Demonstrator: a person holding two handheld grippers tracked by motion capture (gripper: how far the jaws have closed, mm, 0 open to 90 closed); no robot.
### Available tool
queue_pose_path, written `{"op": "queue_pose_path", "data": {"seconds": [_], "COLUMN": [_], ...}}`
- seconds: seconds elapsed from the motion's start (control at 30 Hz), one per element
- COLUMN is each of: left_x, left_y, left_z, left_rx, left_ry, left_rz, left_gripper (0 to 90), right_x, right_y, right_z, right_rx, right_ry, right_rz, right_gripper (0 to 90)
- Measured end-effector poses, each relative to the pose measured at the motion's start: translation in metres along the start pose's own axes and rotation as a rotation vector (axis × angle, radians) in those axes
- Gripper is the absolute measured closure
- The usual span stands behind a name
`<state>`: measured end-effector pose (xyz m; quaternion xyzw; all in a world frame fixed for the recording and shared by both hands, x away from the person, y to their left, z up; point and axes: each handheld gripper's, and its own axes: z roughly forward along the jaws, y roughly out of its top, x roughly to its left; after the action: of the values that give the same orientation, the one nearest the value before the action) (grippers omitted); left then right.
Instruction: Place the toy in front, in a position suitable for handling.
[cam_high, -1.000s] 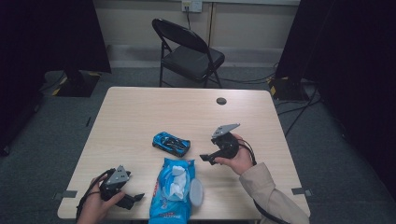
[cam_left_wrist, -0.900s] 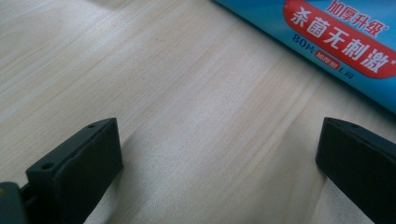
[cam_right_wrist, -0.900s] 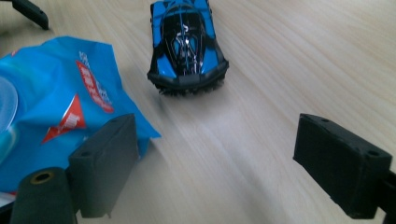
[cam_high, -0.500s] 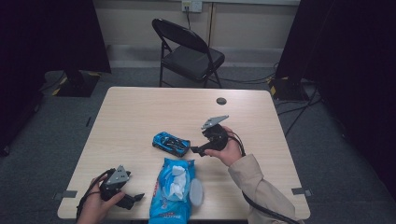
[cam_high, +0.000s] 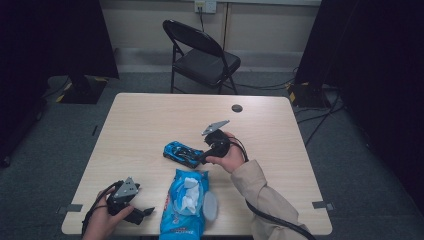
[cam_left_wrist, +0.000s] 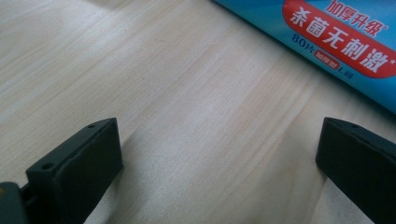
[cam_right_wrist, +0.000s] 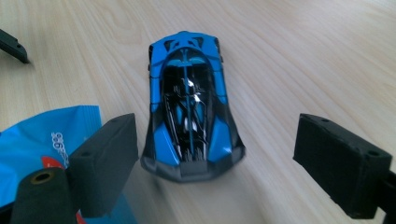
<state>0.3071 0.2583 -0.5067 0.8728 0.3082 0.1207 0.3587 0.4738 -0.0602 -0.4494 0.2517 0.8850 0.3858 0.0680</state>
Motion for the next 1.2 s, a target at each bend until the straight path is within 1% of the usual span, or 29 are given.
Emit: {"op": "queue_pose_path", "data": {"seconds": [0.1, 0.23, 0.37, 0.47, 0.67, 0.73, 0.8, 1.0, 1.07, 1.13, 1.2], "left_x": [0.000, 0.000, -0.001, -0.001, -0.001, 0.000, -0.001, -0.001, -0.001, -0.001, -0.001], "left_y": [0.000, 0.000, 0.000, 0.000, 0.000, 0.000, 0.000, -0.001, -0.001, -0.001, -0.001], "left_z": [0.000, 0.000, 0.000, 0.000, 0.000, 0.000, 0.000, 0.000, 0.000, 0.000, 0.000], "left_rx": [0.000, 0.000, -0.002, -0.002, -0.002, -0.002, -0.002, -0.002, -0.002, -0.002, -0.002], "left_ry": [0.000, 0.000, -0.001, 0.000, 0.003, 0.003, 0.003, -0.004, -0.004, -0.005, -0.005], "left_rz": [0.000, 0.000, -0.001, -0.001, 0.002, 0.002, 0.001, -0.002, -0.001, 0.000, 0.000], "left_gripper": [0.0, 0.0, 0.0, 0.0, 0.0, 0.0, 0.0, 0.0, 0.0, 0.0, 0.0], "right_x": [0.004, 0.007, 0.007, 0.006, 0.007, 0.009, 0.010, 0.010, 0.012, 0.013, 0.014], "right_y": [0.004, 0.007, 0.007, 0.007, 0.010, 0.012, 0.013, 0.015, 0.016, 0.016, 0.016], "right_z": [0.011, 0.024, 0.036, 0.042, 0.053, 0.057, 0.062, 0.072, 0.075, 0.078, 0.081], "right_rx": [0.006, 0.019, 0.023, 0.034, 0.040, 0.043, 0.053, 0.067, 0.058, 0.071, 0.071], "right_ry": [0.010, 0.025, 0.039, 0.036, 0.049, 0.054, 0.048, 0.048, 0.059, 0.052, 0.057], "right_rz": [-0.019, -0.028, -0.029, -0.036, -0.034, -0.044, -0.065, -0.068, -0.072, -0.078, -0.076], "right_gripper": [13.0, 13.0, 13.0, 13.0, 13.0, 13.0, 13.0, 13.0, 13.1, 13.1, 13.3]}}
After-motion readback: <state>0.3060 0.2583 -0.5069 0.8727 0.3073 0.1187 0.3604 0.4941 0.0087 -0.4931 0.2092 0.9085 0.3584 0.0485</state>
